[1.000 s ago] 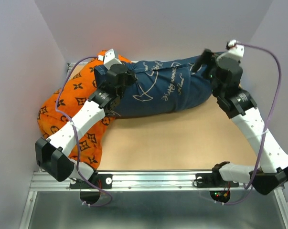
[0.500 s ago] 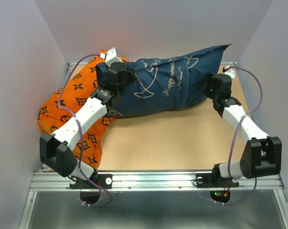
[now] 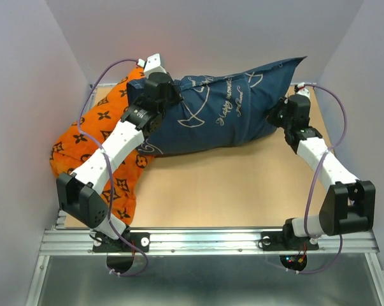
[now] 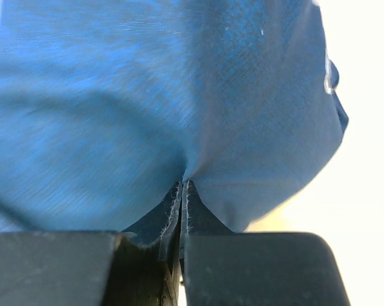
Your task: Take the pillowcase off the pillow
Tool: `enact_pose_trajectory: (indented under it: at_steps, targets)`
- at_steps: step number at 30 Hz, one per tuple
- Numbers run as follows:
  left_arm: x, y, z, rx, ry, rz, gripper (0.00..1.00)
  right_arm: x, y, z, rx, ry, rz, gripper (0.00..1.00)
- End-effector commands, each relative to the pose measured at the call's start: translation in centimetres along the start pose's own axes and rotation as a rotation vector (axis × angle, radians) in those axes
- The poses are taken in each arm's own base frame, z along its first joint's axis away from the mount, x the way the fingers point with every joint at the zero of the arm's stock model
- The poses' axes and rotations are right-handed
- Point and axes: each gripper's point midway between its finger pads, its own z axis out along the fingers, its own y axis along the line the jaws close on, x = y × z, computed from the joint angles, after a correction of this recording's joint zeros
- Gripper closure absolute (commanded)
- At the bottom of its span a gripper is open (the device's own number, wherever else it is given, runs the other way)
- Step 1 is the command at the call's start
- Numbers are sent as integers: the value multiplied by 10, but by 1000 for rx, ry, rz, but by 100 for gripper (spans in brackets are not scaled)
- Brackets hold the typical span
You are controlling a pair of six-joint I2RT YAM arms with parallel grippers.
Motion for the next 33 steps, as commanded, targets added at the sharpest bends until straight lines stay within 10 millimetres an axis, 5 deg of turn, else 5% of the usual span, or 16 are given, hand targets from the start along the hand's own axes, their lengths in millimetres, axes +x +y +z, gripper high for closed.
enact_pose_trajectory:
  at_steps: [1, 6, 11, 14, 16, 17, 18, 21, 24, 25, 29, 33]
  targets:
    - [-40, -7, -14, -26, -35, 106, 100, -64, 62, -58, -131, -70, -19, 100]
    - [-37, -9, -6, -52, 32, 177, 100, -111, 89, -118, -142, -128, -62, 99]
    - [-29, -8, 6, -76, 79, 221, 100, -119, 94, -138, -138, -114, -87, 99]
    - [-26, -12, 13, -71, 98, 223, 100, -91, 67, -114, -57, -46, -98, 93]
    - [-20, -10, 15, -71, 110, 224, 100, -71, 59, -89, -56, -3, -103, 71]
    - [-19, -10, 15, -70, 107, 223, 100, -46, 49, -76, -61, 52, -101, 62]
    - [-17, -9, 16, -71, 110, 222, 100, -45, 53, -63, -97, 31, -102, 44]
    - [-7, -2, 20, -87, 132, 236, 100, -28, 46, -38, -125, 32, -99, 29]
    - [1, 3, 22, -99, 148, 252, 100, -22, 45, -19, -169, 11, -84, 24]
    - [5, 6, 23, -106, 157, 257, 100, -9, 34, -11, -147, 45, -75, 23]
    - [8, 10, 25, -113, 158, 261, 100, -5, 12, 9, -115, -1, -36, 15]
    - [10, 10, 26, -109, 160, 260, 100, 11, -2, 26, -149, -30, 26, 19]
